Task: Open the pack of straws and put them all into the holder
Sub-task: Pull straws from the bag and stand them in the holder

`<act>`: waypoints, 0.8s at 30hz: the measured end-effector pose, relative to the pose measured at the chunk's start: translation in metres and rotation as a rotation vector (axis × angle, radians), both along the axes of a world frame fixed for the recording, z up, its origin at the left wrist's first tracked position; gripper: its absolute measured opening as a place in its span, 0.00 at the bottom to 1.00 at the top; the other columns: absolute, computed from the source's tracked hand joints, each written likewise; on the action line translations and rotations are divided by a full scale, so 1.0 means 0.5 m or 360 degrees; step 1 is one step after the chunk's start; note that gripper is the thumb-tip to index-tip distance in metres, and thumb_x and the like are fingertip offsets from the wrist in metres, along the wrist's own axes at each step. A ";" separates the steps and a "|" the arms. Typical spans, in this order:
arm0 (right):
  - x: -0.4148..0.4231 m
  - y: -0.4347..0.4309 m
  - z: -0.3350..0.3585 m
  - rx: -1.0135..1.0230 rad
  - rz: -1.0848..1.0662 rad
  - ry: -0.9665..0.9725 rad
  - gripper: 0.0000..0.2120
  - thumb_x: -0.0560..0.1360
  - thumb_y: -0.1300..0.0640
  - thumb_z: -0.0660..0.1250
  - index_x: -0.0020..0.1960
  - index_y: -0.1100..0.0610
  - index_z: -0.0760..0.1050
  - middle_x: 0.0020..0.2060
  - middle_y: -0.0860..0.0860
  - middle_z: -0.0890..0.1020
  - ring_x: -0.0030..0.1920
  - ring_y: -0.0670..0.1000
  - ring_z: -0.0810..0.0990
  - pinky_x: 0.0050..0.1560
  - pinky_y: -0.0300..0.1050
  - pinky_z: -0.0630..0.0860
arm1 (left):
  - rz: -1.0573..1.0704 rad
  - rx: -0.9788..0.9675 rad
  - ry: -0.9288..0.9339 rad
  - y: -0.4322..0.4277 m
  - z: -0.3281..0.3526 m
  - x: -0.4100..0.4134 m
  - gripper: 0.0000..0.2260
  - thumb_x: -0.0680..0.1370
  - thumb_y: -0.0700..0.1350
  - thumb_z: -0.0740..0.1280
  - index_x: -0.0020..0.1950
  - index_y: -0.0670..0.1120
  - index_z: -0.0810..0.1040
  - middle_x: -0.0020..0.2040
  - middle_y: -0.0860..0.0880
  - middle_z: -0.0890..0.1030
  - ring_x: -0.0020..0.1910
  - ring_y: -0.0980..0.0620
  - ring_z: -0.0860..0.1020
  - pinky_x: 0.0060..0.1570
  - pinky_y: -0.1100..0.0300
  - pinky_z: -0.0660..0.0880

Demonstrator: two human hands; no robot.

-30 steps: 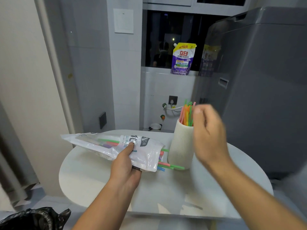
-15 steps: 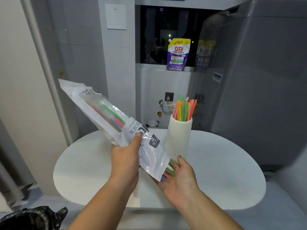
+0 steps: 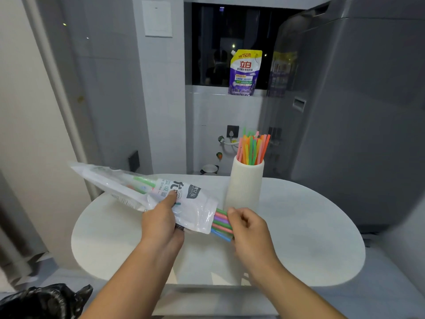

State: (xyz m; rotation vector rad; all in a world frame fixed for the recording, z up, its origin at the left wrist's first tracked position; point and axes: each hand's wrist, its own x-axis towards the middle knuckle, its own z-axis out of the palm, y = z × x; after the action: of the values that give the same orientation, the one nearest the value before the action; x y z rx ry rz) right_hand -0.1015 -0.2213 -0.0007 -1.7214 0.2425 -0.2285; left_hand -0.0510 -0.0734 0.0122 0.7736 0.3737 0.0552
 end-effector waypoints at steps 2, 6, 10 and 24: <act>0.001 -0.004 0.002 -0.0074 0.0015 -0.0102 0.12 0.80 0.51 0.65 0.44 0.57 0.79 0.37 0.50 0.83 0.35 0.41 0.81 0.33 0.31 0.73 | -0.0026 -0.0036 0.0032 0.001 -0.007 0.005 0.16 0.81 0.37 0.68 0.69 0.42 0.77 0.61 0.44 0.85 0.48 0.48 0.85 0.44 0.52 0.82; 0.009 -0.021 0.007 -0.0270 -0.0094 -0.0243 0.08 0.80 0.54 0.66 0.43 0.54 0.79 0.37 0.48 0.83 0.38 0.42 0.81 0.35 0.31 0.75 | -0.0053 -0.0102 0.0069 0.000 -0.015 0.011 0.15 0.81 0.37 0.67 0.69 0.41 0.77 0.60 0.44 0.85 0.51 0.47 0.85 0.46 0.50 0.82; 0.017 -0.043 0.020 -0.0280 -0.0146 -0.0254 0.08 0.80 0.51 0.65 0.47 0.54 0.78 0.41 0.48 0.82 0.41 0.47 0.81 0.35 0.30 0.75 | -0.0041 -0.0142 0.0074 0.002 -0.018 0.017 0.16 0.81 0.37 0.67 0.69 0.41 0.77 0.60 0.44 0.85 0.51 0.47 0.85 0.46 0.50 0.83; 0.020 -0.068 0.040 -0.0202 -0.0087 -0.0174 0.10 0.79 0.50 0.66 0.46 0.57 0.79 0.37 0.48 0.81 0.40 0.48 0.79 0.33 0.31 0.73 | -0.0055 -0.0181 0.0090 -0.002 -0.019 0.016 0.14 0.82 0.37 0.66 0.68 0.41 0.77 0.58 0.44 0.85 0.47 0.47 0.84 0.46 0.49 0.81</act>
State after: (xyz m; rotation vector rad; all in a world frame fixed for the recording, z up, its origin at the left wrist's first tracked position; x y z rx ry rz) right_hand -0.0912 -0.2552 0.0196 -1.8227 0.1980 -0.3842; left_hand -0.0432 -0.0743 0.0025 0.6702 0.4132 -0.0205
